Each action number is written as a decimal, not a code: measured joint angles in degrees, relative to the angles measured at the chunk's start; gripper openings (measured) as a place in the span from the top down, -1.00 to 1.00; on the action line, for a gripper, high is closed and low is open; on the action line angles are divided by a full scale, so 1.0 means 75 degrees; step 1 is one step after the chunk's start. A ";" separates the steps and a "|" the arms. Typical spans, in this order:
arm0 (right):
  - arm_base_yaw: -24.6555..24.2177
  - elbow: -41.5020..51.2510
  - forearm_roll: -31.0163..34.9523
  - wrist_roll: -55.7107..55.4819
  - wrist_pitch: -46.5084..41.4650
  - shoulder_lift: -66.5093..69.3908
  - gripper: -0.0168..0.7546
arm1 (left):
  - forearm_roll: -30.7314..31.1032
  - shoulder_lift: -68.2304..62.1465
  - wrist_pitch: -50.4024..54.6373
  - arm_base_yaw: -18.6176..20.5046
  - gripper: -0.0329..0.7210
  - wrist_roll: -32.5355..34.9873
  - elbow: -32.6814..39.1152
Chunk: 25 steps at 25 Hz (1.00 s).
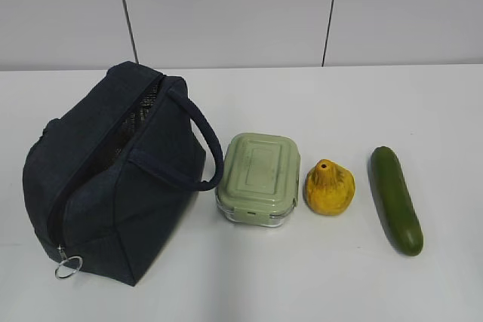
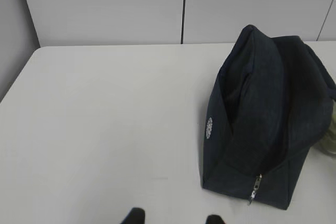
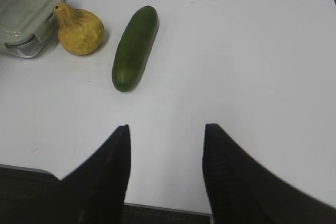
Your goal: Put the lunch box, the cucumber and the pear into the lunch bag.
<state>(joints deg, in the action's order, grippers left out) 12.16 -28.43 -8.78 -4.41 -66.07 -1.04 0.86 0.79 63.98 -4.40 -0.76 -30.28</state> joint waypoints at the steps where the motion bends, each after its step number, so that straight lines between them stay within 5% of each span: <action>1: 0.0000 0.0000 0.0000 0.0000 0.0000 0.0000 0.04 | 0.0000 0.0000 0.0000 0.0000 0.33 0.0000 0.0000; 11: 0.0000 0.0000 -0.0015 0.0000 0.0034 0.0000 0.04 | -0.0172 -0.0118 -0.0003 -0.0025 0.33 0.0000 -0.0023; 17: 0.0000 -0.0414 0.0258 -0.0056 0.0586 0.1371 0.04 | -0.0590 -0.1597 -0.0475 -0.0135 0.26 0.0012 -0.0849; 25: 0.0000 -0.1075 0.0846 -0.0176 0.1917 0.4054 0.04 | -0.2938 -0.4396 -0.1103 -0.0135 0.17 0.1325 -0.1740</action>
<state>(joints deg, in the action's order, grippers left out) 12.16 -36.49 -2.43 -5.74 -51.69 29.37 -21.18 -32.18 55.71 -5.42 9.18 -43.33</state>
